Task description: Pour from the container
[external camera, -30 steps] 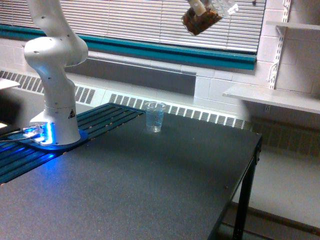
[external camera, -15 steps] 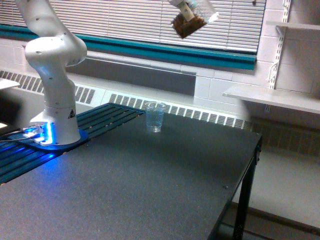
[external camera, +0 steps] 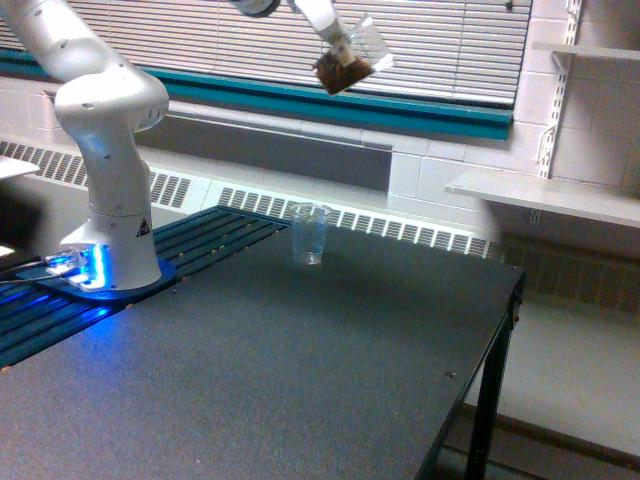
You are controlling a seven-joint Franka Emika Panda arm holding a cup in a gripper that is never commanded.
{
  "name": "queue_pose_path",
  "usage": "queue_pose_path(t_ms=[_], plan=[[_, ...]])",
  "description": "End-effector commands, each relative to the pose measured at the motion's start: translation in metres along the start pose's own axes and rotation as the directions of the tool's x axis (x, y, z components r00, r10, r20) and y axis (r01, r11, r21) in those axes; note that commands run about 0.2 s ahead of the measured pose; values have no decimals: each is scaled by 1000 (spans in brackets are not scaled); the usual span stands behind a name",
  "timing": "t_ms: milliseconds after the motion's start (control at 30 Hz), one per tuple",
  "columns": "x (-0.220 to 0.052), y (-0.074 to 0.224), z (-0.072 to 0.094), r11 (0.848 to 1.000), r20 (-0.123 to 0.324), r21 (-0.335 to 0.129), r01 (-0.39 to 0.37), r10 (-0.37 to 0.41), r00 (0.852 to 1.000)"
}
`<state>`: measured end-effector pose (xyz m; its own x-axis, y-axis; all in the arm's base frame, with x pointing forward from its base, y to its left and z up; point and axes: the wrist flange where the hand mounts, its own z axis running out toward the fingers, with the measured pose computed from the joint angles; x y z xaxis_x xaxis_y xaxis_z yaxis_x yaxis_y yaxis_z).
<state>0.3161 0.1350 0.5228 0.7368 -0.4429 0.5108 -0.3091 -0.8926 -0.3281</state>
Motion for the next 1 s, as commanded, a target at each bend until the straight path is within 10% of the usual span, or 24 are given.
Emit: queue_pose_path(t_ms=[33, 533, 1000], plan=[[-43, -16, -17, 999, 11, 50, -7, 7, 1000], [-132, -47, -22, 998, 71, 57, -24, 20, 997], [-185, -63, -2, 985, 132, -41, -169, 173, 976]])
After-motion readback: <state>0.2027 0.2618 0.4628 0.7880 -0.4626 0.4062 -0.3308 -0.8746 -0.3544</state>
